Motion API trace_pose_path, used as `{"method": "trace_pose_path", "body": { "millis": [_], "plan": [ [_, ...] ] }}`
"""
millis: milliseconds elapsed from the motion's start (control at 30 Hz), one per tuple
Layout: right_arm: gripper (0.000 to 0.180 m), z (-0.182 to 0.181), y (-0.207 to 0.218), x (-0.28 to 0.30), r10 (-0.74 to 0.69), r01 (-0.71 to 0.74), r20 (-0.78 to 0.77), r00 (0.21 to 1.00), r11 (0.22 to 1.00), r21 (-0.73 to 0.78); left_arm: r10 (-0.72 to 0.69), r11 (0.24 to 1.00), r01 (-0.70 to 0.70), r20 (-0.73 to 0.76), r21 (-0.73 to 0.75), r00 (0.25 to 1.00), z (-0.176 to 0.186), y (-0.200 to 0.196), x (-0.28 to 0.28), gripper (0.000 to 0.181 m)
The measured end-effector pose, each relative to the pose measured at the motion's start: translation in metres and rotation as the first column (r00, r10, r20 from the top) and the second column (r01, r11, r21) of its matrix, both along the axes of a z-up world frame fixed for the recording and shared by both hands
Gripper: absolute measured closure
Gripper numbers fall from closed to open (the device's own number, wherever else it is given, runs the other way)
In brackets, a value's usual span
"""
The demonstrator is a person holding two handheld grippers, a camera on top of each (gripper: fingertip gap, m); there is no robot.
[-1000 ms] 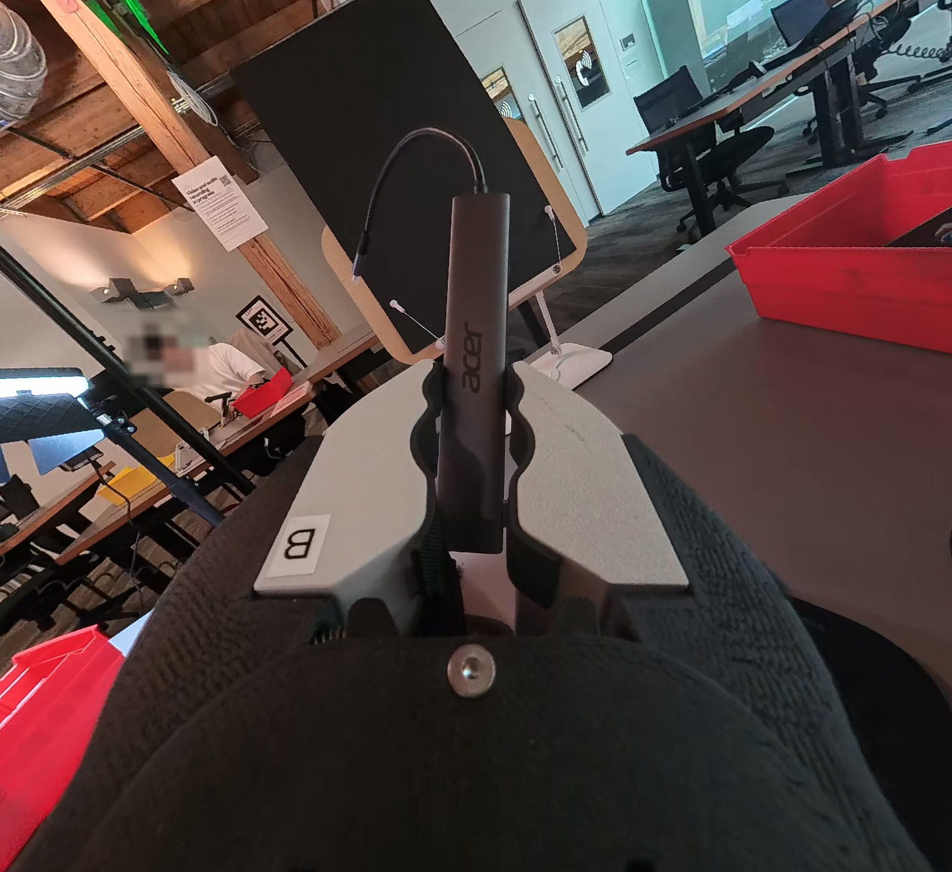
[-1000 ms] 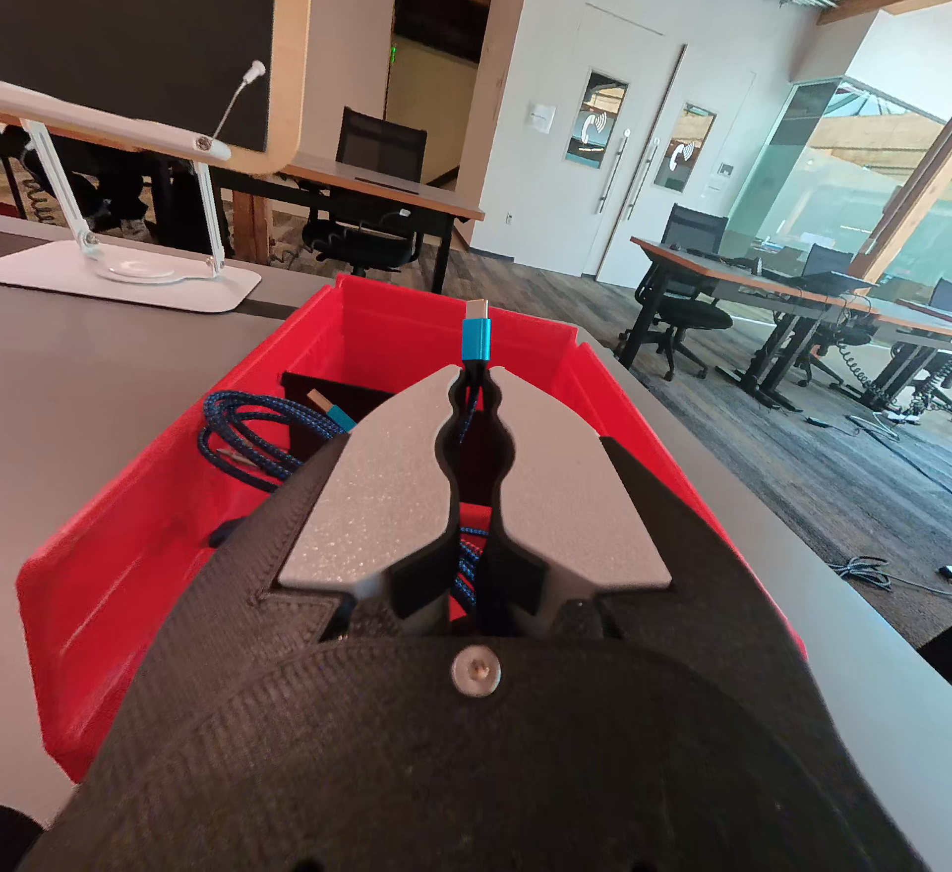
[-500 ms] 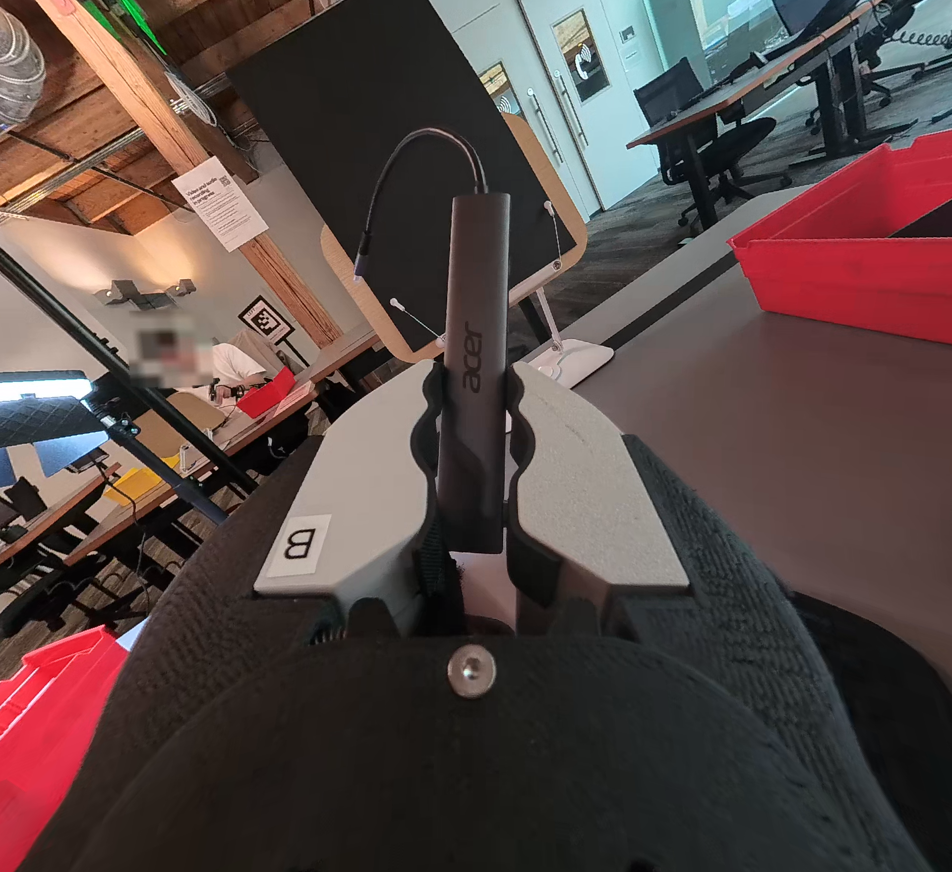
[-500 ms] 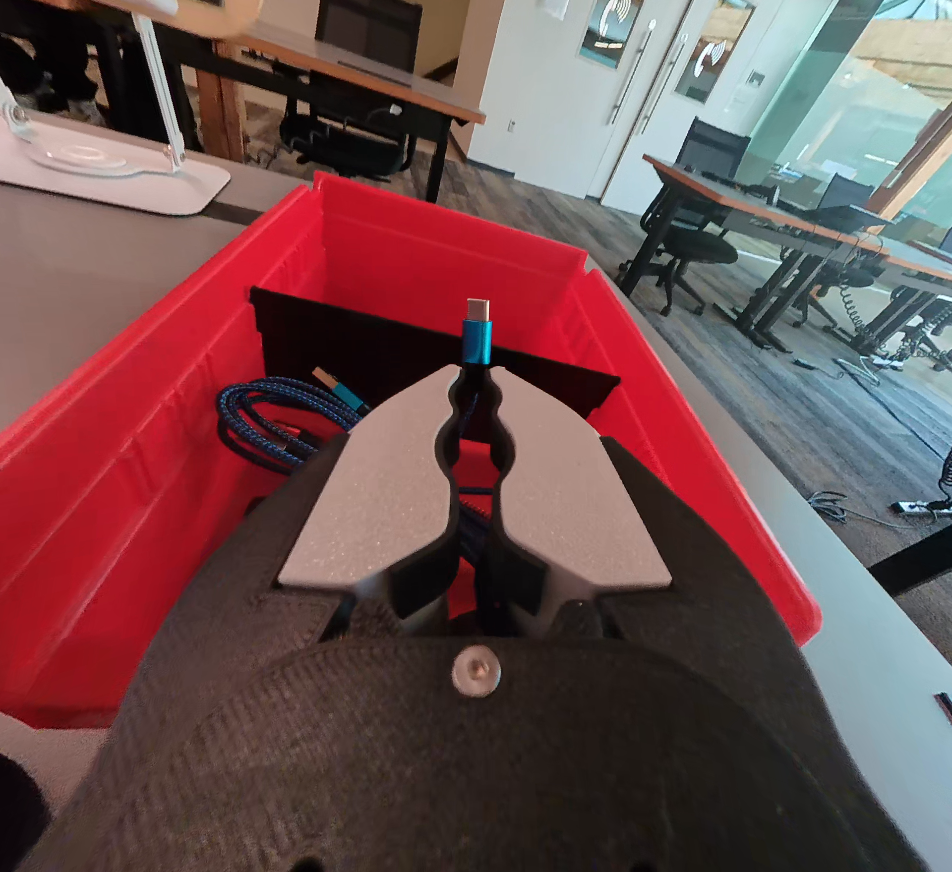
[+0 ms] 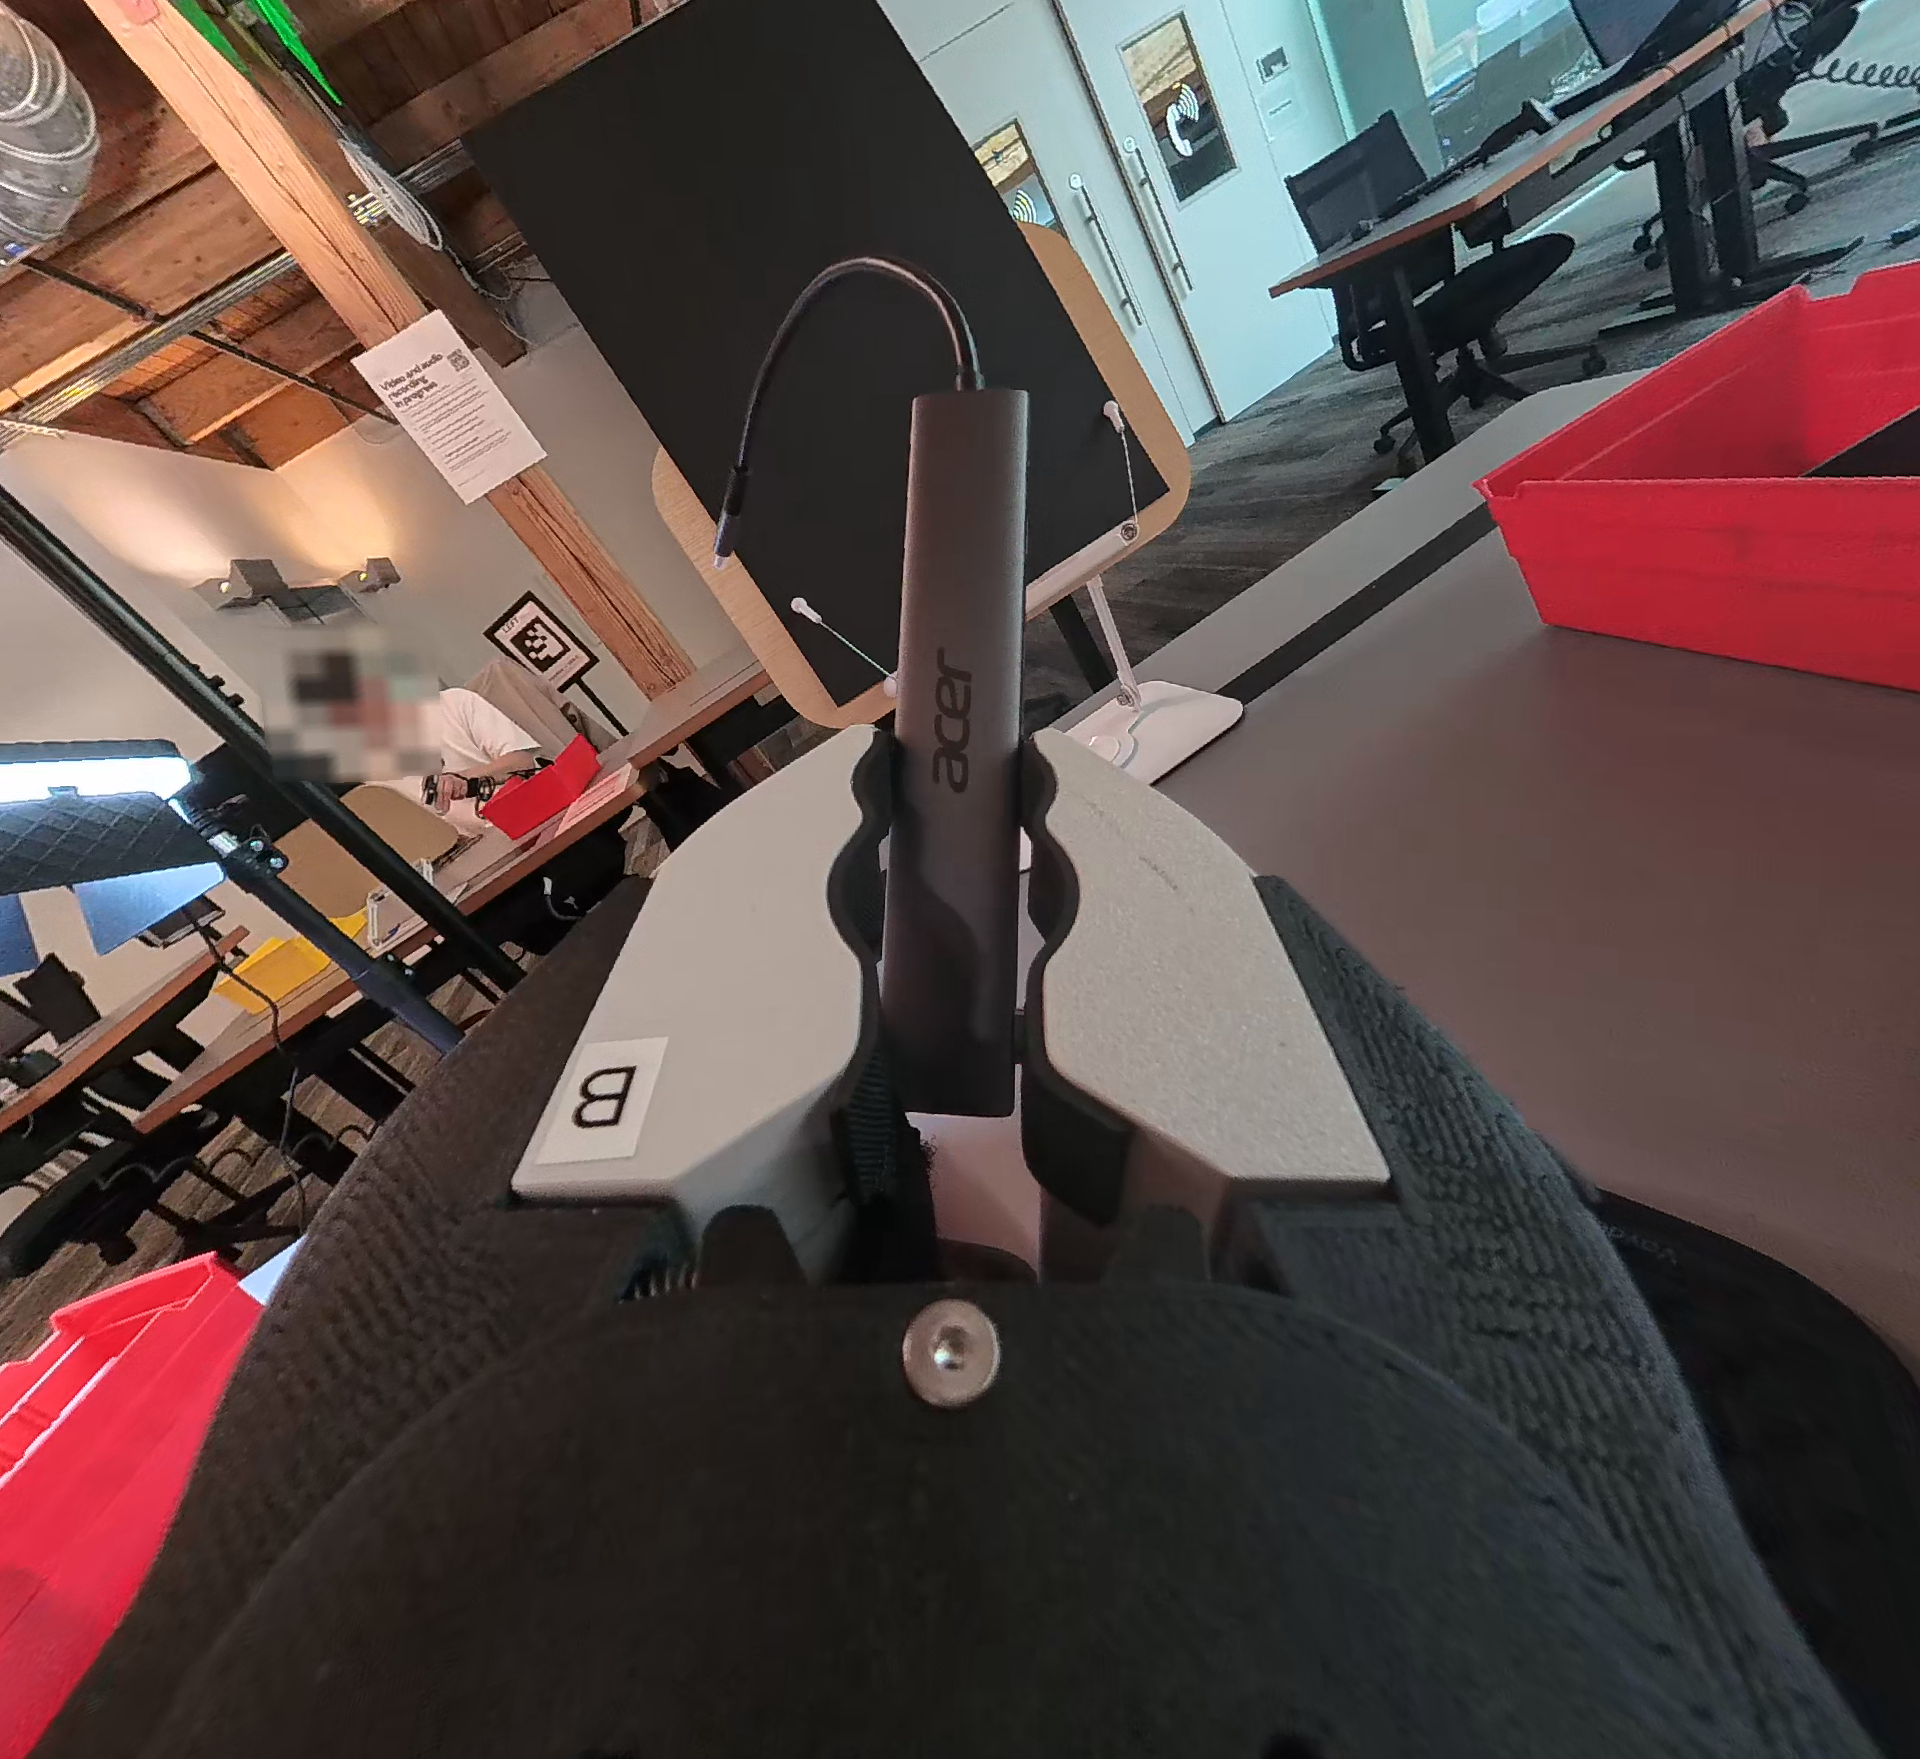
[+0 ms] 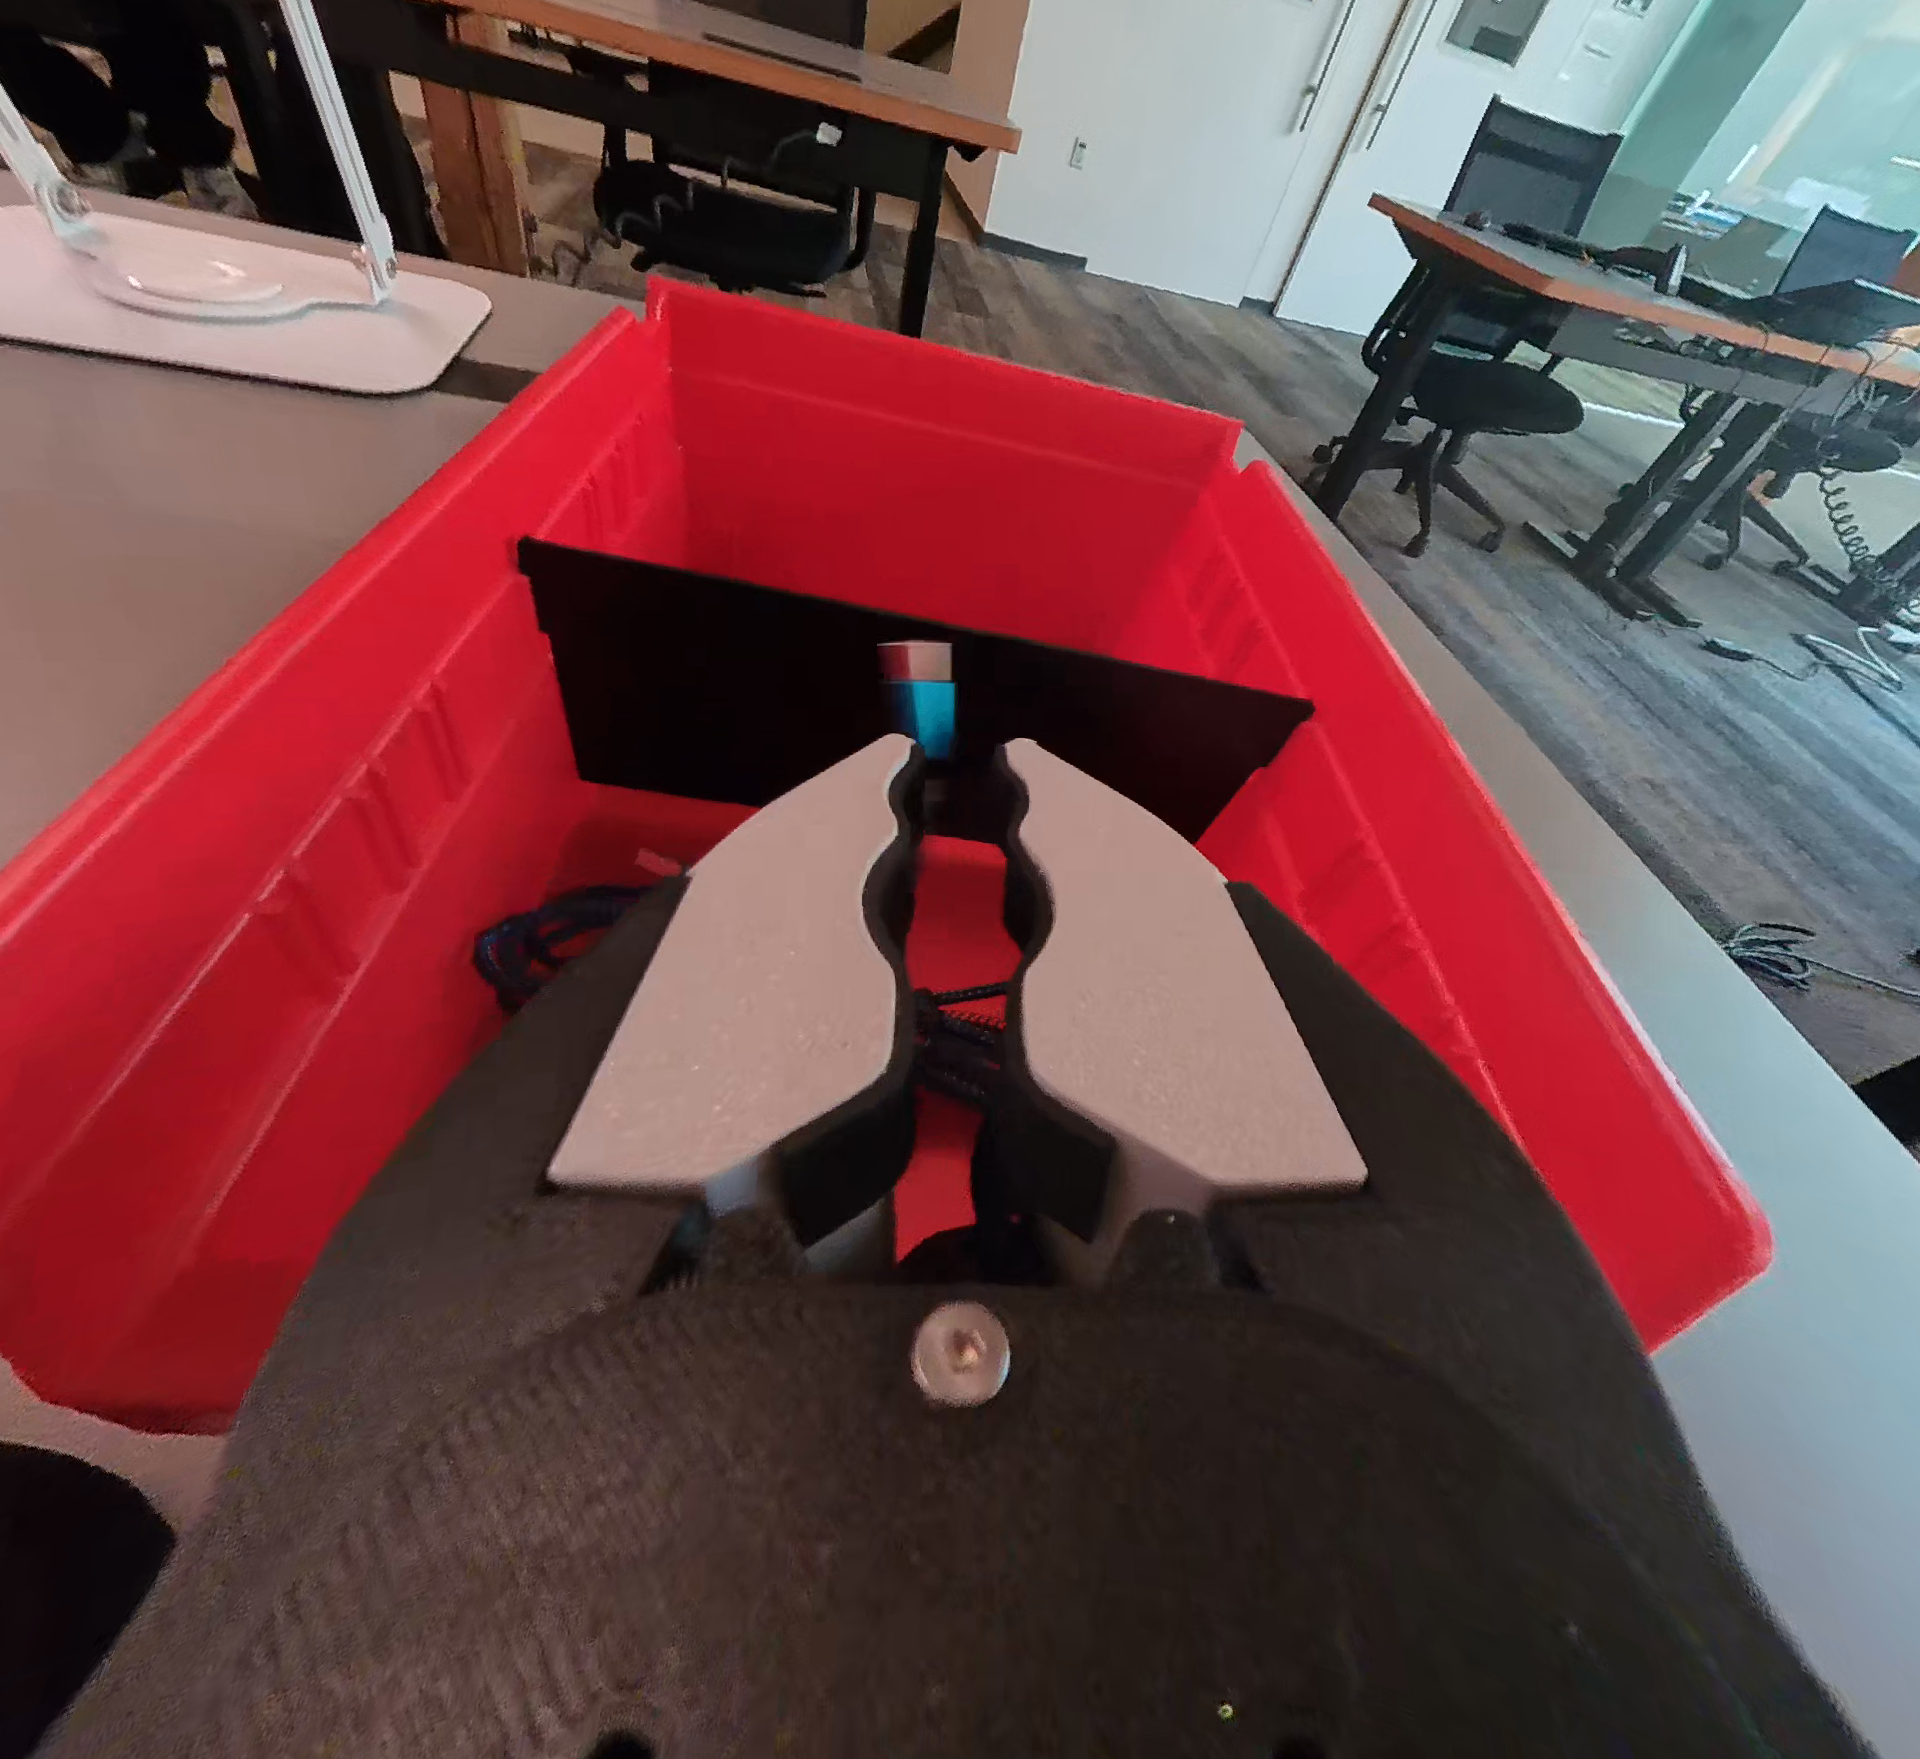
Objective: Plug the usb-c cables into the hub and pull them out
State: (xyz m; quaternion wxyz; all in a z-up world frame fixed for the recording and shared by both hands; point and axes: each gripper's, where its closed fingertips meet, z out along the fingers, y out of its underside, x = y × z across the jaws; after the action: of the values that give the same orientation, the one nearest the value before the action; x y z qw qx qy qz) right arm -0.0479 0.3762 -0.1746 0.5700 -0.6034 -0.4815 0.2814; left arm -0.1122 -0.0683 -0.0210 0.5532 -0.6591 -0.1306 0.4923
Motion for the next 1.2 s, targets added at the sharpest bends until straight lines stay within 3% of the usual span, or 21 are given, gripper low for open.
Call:
{"method": "trace_pose_path", "body": {
  "millis": [300, 433, 567, 667, 833, 933, 1067, 1200],
  "plan": [
    [0.158, 0.044, -0.001, 0.013, -0.022, 0.034, -0.23, 0.973, 0.998, 0.049, 0.003, 1.0, -0.003, 0.003, -0.001, 1.0, -0.001, -0.001, -0.001, 0.157],
    [0.158, 0.078, -0.021, 0.021, 0.054, -0.032, -0.394, 0.918, 0.998, 0.062, -0.023, 0.999, 0.022, 0.021, 0.027, 1.0, -0.001, 0.001, -0.001, 0.157],
    [0.156, 0.122, -0.084, 0.022, 0.284, -0.276, -0.545, 0.789, 0.956, 0.099, -0.142, 0.98, 0.127, 0.089, 0.153, 0.986, -0.001, 0.008, 0.0, 0.157],
    [0.152, 0.154, -0.168, 0.026, 0.526, -0.506, -0.601, 0.602, 0.833, 0.222, -0.226, 0.948, 0.183, 0.147, 0.259, 0.963, -0.001, 0.01, 0.0, 0.157],
    [0.151, 0.158, -0.318, 0.028, 0.792, -0.764, -0.48, 0.376, 0.559, 0.324, -0.193, 0.952, 0.141, 0.175, 0.273, 0.965, -0.006, 0.006, -0.009, 0.157],
    [0.151, 0.14, -0.387, 0.024, 0.877, -0.857, -0.348, 0.332, 0.434, 0.277, -0.162, 0.965, 0.122, 0.162, 0.234, 0.973, -0.008, 0.008, -0.01, 0.157],
    [0.153, 0.112, -0.428, 0.002, 0.903, -0.885, -0.217, 0.37, 0.414, 0.215, -0.163, 0.973, 0.134, 0.151, 0.189, 0.975, -0.009, 0.019, -0.005, 0.157],
    [0.157, 0.098, -0.436, -0.012, 0.9, -0.886, -0.161, 0.404, 0.429, 0.175, -0.178, 0.98, 0.162, 0.147, 0.113, 0.973, -0.012, 0.036, 0.005, 0.157]
  ]
}}
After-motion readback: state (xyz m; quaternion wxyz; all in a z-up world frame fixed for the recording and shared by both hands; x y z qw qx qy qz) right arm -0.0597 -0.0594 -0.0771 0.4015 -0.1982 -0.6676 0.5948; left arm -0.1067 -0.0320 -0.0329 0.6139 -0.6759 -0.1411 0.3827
